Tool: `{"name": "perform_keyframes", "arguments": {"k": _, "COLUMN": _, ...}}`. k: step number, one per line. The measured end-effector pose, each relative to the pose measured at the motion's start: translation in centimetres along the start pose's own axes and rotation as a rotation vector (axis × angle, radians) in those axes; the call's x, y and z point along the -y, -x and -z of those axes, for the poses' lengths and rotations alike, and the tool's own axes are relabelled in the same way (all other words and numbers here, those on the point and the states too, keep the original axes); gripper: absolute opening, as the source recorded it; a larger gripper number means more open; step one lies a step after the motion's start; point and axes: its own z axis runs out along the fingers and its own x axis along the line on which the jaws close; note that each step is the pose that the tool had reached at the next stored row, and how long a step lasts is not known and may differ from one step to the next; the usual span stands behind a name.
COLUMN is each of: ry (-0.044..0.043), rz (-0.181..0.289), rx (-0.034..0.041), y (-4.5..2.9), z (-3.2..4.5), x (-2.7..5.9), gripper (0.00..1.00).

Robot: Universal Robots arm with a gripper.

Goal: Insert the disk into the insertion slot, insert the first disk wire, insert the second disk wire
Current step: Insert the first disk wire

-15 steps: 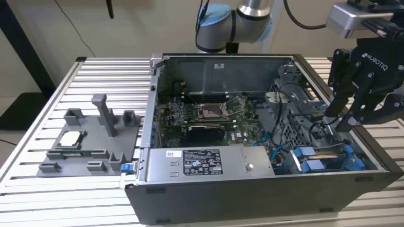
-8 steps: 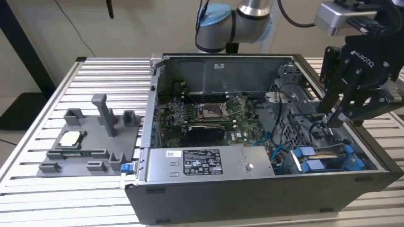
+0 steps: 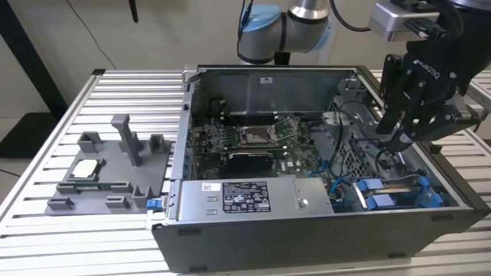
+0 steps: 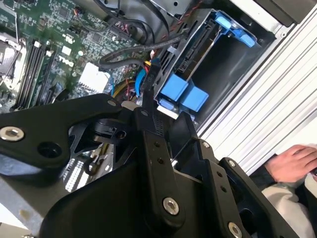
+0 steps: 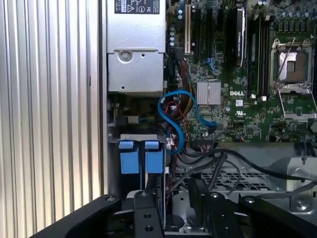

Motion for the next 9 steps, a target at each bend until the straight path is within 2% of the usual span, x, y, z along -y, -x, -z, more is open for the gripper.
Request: {"name": "perform_keyframes", "arguments": {"k": 9, "ry": 0.0, "rz": 0.0, "rx": -0.0002, "y": 0.08, "z": -0.02, "x": -0.11, "gripper": 0.41}}
